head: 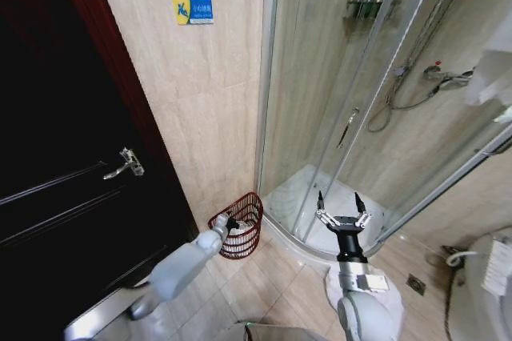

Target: Discard the used towel into the hamper.

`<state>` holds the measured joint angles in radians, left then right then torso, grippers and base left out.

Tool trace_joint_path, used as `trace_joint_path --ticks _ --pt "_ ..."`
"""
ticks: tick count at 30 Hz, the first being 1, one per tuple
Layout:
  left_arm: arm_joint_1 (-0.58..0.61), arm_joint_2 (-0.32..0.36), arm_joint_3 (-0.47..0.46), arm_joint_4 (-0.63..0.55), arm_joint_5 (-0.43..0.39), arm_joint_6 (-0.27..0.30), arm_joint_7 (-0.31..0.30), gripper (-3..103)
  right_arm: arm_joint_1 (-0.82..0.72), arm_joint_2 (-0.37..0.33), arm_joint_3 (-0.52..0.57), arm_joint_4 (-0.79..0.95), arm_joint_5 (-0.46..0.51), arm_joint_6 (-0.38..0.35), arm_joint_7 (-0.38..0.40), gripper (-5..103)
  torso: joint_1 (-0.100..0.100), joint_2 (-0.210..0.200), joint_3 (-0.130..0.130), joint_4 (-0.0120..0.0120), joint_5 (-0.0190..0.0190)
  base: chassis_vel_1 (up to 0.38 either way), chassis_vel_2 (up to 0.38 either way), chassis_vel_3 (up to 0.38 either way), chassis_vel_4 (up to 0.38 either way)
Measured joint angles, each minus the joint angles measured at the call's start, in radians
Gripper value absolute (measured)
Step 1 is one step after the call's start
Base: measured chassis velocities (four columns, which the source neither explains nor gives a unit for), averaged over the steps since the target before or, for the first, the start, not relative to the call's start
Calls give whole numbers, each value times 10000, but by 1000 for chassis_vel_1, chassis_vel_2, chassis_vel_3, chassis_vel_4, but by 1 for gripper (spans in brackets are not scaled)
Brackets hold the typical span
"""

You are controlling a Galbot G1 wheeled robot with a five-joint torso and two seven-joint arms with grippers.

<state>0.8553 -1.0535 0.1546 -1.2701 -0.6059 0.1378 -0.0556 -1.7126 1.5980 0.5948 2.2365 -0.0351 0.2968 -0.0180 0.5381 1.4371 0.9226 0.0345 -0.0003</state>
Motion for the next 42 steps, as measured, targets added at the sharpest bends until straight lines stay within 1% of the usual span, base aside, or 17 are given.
trace_joint_path --ticks 1,2,7,12,15,16,20,21,23,24,25,26,28,31,33,38,42 --pt "464 247 -494 -652 32 171 0 100 -110 -22 23 139 -2 -44 3 100 0 0 0 1 -1 0 0 0 0" --pt "464 247 -494 -652 32 171 0 100 -110 -22 23 139 -2 -44 3 100 0 0 0 1 -1 0 0 0 0" --pt "2240 1032 -2128 -2927 141 772 -50 100 -471 -105 60 687 111 -189 95 100 -1 0 0 1 0 0 0 0 0" --pt "3235 1137 -2983 -4113 11 1017 -213 100 -624 -98 72 942 95 -231 119 100 -1 -2 0 2 4 0 0 0 0" --pt "4161 874 -3901 -5135 354 1068 -231 100 -691 -79 78 1180 130 -310 218 100 -1 -1 0 3 4 0 0 0 0" --pt "4161 874 -3901 -5135 354 1068 -231 100 -691 -79 78 1180 130 -310 218 100 -1 -1 0 3 4 0 0 0 0" --pt "4850 13 -5017 -5667 954 1039 54 100 -737 -148 125 1431 391 -444 273 100 -1 -1 1 0 5 0 0 0 0" --pt "4850 13 -5017 -5667 954 1039 54 100 -737 -148 125 1431 391 -444 273 100 -1 -1 1 0 5 0 0 0 0" --pt "5143 -555 -5539 -5957 1342 827 317 100 -747 -138 130 1496 503 -470 260 100 1 -1 1 1 2 0 0 0 0" --pt "5143 -555 -5539 -5957 1342 827 317 100 -747 -138 130 1496 503 -470 260 100 1 -1 1 1 2 0 0 0 0" --pt "5409 -990 -5936 -6337 1575 807 501 100 -749 -118 129 1510 546 -477 242 100 1 -1 2 0 4 0 0 0 0" --pt "6006 -1723 -6945 -6915 2355 572 1343 100 -742 -61 114 1505 680 -479 132 100 0 -1 1 0 4 0 0 0 0" --pt "6415 -2082 -7585 -7252 2863 394 1800 100 -740 11 39 1445 735 -496 62 100 0 -1 1 2 5 0 0 0 0" --pt "6682 -2384 -8000 -7598 3032 259 1876 100 -738 60 -18 1398 736 -502 -18 100 0 -1 1 2 5 0 0 0 0" --pt "6980 -2691 -8116 -8113 2943 234 1696 100 -697 32 -41 1345 808 -507 -82 100 0 -1 1 0 3 0 0 0 0" --pt "7616 -3078 -7959 -8973 2912 147 1567 100 -438 -274 176 1333 1304 -737 -69 100 0 -1 1 1 4 0 0 0 0" --pt "8040 -3335 -7925 -9632 3255 14 1472 100 -403 -334 222 1388 1376 -715 -39 100 0 -1 1 1 5 0 0 0 0"
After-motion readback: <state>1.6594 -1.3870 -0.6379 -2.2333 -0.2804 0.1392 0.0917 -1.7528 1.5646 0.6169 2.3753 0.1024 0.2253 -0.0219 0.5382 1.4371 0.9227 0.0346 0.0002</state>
